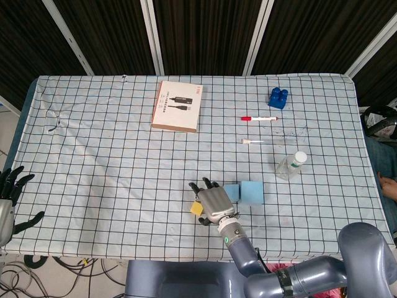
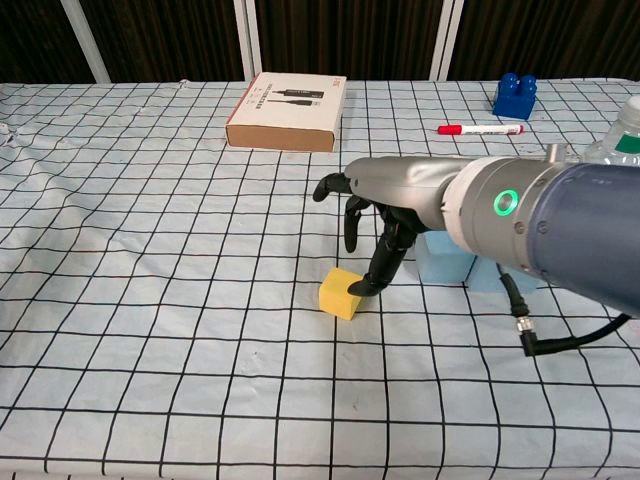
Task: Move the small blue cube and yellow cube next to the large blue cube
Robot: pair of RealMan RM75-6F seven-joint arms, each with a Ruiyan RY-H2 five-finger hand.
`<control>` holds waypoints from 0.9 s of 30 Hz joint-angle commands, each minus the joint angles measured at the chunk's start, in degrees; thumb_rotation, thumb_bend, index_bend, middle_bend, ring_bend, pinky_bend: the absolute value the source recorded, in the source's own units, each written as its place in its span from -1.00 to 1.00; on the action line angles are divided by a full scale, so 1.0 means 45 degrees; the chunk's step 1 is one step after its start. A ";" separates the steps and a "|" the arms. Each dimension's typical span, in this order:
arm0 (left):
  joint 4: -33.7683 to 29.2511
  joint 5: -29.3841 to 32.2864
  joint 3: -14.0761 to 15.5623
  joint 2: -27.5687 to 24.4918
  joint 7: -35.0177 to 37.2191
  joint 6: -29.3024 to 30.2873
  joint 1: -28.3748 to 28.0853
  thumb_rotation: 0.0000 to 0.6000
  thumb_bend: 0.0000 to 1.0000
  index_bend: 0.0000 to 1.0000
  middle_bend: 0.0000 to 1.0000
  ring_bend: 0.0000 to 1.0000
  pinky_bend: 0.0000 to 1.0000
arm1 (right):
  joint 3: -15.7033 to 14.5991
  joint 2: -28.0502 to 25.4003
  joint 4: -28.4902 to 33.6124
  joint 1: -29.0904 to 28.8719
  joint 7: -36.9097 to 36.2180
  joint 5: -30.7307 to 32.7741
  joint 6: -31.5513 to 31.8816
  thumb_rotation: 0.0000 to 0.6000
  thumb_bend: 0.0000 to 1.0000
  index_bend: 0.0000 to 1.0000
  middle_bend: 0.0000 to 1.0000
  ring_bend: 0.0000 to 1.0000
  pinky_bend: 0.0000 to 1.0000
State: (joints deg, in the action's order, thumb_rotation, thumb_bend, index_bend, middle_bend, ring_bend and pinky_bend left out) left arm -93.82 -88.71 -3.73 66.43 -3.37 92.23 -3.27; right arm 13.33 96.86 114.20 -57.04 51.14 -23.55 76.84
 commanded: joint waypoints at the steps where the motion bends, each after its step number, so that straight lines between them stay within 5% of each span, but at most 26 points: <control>1: -0.0004 -0.0027 -0.0003 -0.0024 0.0057 0.0049 0.0024 1.00 -0.77 -0.59 -0.86 -1.00 -1.00 | 0.0128 0.0533 -0.0400 -0.0245 0.0250 0.0254 0.0226 1.00 -0.63 -0.84 -0.33 -1.00 -0.70; 27: 0.0046 -0.0013 -0.0079 -0.0024 0.0145 0.0187 0.0103 1.00 -0.77 -0.59 -0.86 -1.00 -1.00 | 0.0176 0.2537 -0.2750 -0.0294 0.0564 0.0094 0.0477 1.00 -0.63 -0.84 -0.31 -1.00 -0.71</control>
State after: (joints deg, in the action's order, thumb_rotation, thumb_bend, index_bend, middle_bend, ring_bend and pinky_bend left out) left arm -93.62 -88.77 -4.09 66.32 -2.72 93.07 -2.81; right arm 14.18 107.97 102.14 -58.46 53.68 -22.98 79.07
